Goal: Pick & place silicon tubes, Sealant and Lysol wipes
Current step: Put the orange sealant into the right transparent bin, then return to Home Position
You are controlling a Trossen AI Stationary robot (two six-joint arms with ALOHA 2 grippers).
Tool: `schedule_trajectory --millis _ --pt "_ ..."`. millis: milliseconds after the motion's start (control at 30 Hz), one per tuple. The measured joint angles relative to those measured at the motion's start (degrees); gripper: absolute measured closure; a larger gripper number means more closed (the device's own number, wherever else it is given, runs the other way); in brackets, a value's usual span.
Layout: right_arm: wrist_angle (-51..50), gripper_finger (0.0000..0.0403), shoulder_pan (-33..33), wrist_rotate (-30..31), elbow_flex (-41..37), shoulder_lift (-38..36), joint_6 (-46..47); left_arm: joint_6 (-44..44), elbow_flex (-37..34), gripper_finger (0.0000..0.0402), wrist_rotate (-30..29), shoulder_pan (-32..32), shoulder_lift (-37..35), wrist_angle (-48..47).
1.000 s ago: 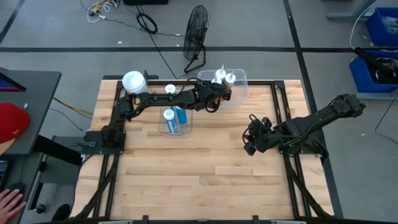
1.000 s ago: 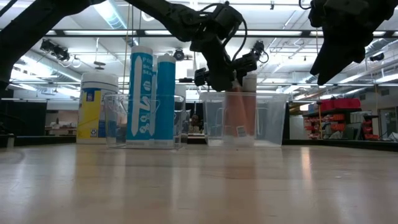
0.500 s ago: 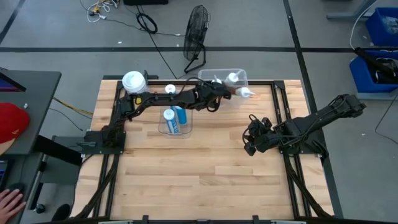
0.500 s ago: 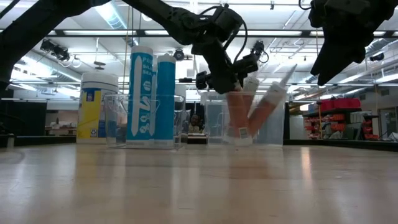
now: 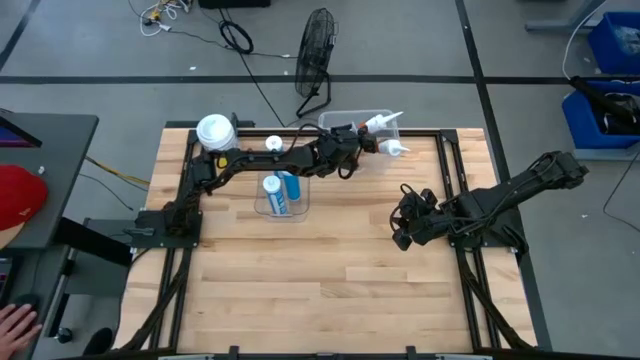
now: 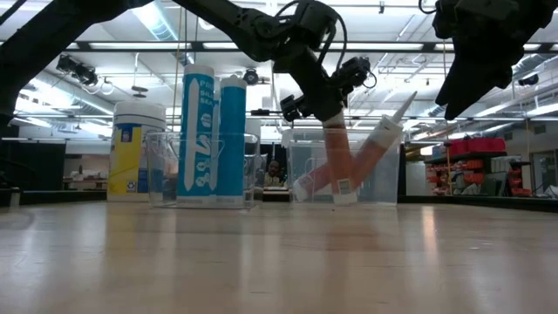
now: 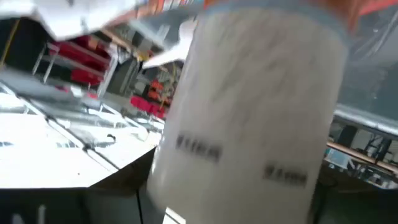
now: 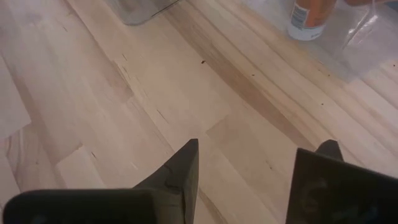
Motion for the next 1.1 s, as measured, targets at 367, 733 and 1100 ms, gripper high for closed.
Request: schedule_trajectory --millis 367,733,1100 --pt "0.00 0.0305 0.00 -0.02 0.00 0.00 -0.15 0.15 0.07 0.0163 -4.47 0.23 -0.04 13.36" --pt "0.00 0.0305 0.02 -0.92 0.00 -0.04 -0.11 1.54 0.07 0.0163 -6.85 0.09 -2.05 18.92" --pt "0.21 0.0305 0.02 -1.51 0.00 -0.04 0.09 -9.38 0.07 0.0163 -7.20 -0.19 -11.50 19.18"
